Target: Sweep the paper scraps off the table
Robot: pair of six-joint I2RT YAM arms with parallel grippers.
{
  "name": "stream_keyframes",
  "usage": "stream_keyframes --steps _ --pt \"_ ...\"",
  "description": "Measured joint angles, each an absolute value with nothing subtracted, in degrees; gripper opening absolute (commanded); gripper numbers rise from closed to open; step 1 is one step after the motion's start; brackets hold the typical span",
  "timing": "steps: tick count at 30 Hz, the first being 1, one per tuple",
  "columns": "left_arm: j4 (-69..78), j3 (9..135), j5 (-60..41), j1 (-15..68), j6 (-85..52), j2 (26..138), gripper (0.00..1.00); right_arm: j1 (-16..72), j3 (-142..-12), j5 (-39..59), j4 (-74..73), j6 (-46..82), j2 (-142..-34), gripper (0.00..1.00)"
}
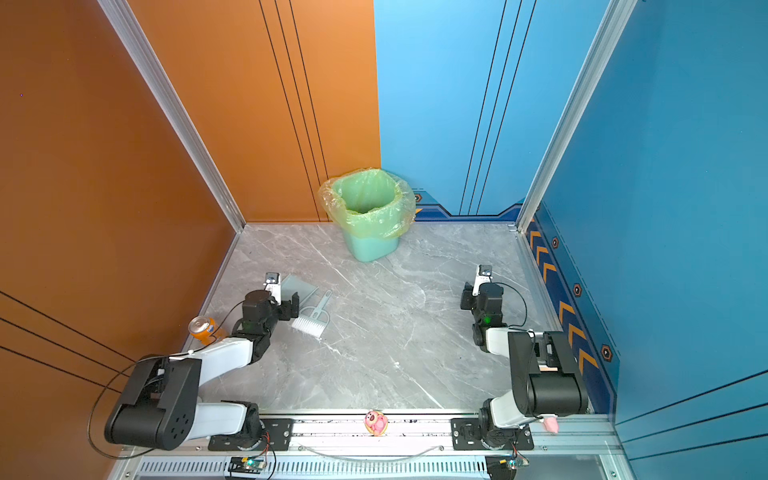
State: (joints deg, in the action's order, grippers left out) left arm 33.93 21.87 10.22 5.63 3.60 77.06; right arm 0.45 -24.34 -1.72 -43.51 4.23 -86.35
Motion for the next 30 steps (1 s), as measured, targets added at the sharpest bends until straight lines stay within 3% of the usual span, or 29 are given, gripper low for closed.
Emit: stream_keyframes --steps 17,23,26,27,28,30 --pt "46.74 21.78 11.25 5.28 3.33 86.5 0.98 1.78 -22.02 -5.72 -48.07 3.11 -87.46 0.49" --pt "52.05 20.78 12.21 4.97 2.94 88.97 0.98 1.93 -22.02 -6.31 -48.25 2.9 -87.46 0.55" --pt "53.41 20.78 12.45 4.97 2.92 88.97 0.98 1.93 -22.02 -6.31 -48.31 2.76 -87.46 0.64" --pt "53.63 20.78 12.51 4.93 2.92 88.97 0.98 1.93 -22.02 -6.31 -48.4 2.9 -87.46 0.87" --pt "53.76 20.78 12.6 4.93 2.92 88.97 0.98 1.93 -22.02 -6.33 -48.49 2.87 -87.46 1.0" --pt "53.91 20.78 12.62 4.93 2.92 88.97 0.98 1.93 -22.02 -6.35 -48.53 2.76 -87.46 1.0"
